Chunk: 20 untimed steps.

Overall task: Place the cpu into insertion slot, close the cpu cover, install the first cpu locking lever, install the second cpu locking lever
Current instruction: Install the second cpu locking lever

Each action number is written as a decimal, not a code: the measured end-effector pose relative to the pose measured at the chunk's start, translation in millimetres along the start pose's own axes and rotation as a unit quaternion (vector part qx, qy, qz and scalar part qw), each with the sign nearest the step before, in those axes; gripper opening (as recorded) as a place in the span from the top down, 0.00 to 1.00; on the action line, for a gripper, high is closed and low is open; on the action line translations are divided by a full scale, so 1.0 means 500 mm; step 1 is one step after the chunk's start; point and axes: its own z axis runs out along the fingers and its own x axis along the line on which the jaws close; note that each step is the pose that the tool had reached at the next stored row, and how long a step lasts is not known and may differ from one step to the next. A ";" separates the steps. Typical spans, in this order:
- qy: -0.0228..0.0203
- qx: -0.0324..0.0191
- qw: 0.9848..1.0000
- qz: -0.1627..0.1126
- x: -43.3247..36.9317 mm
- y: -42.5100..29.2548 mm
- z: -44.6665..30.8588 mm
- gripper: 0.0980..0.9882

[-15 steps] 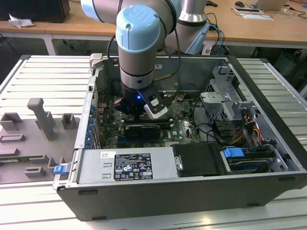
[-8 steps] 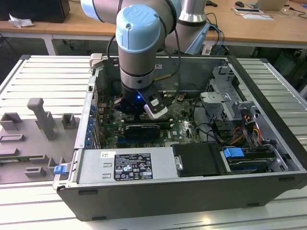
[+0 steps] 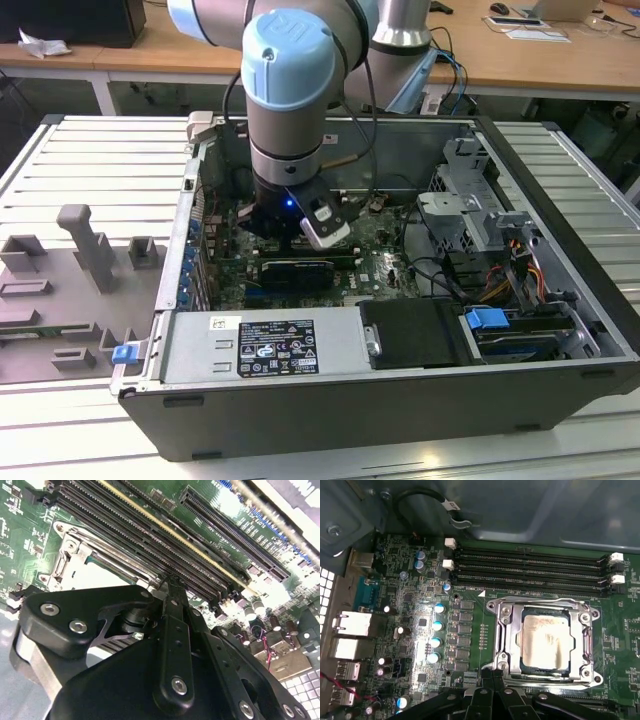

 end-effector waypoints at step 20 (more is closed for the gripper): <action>-0.002 -0.019 1.000 0.000 0.006 0.004 0.004 0.99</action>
